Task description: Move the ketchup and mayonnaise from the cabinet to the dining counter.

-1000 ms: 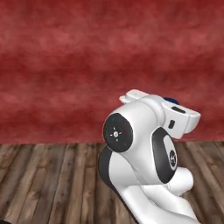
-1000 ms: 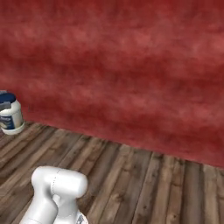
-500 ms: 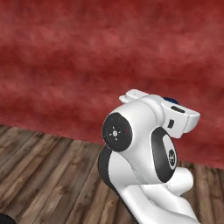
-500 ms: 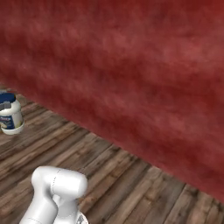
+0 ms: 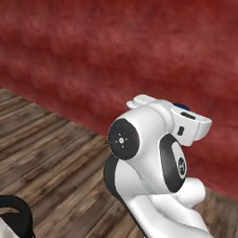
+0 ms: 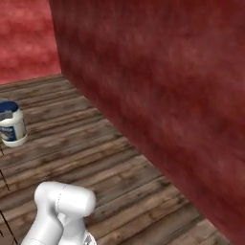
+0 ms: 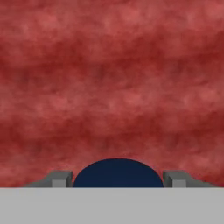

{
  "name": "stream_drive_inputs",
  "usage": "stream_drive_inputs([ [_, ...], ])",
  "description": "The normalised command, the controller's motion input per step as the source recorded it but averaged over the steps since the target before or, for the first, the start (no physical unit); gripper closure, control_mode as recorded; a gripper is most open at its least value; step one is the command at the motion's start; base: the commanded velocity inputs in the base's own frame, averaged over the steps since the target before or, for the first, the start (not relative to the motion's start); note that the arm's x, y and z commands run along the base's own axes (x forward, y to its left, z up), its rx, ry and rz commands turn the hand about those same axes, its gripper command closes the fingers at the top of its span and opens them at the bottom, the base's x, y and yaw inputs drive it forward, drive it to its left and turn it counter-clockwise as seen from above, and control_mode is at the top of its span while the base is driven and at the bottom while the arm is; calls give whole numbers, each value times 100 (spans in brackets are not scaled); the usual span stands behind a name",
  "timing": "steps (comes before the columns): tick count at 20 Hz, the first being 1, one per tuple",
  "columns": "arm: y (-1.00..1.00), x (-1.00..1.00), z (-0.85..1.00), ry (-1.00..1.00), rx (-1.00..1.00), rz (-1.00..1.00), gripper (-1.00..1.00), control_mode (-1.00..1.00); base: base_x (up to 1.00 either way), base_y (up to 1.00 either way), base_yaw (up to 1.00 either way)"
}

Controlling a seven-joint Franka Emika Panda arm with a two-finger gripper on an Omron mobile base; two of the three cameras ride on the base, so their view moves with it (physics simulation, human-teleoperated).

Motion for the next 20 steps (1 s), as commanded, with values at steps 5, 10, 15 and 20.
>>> stream_drive_inputs([
  [5,0,0,0,0,0,0,100,100,53,-8,64],
  [10,0,0,0,0,0,0,100,100,55,-17,52],
  [15,0,0,0,0,0,0,100,100,58,-24,43],
  [20,0,0,0,0,0,0,100,100,58,-31,34],
])
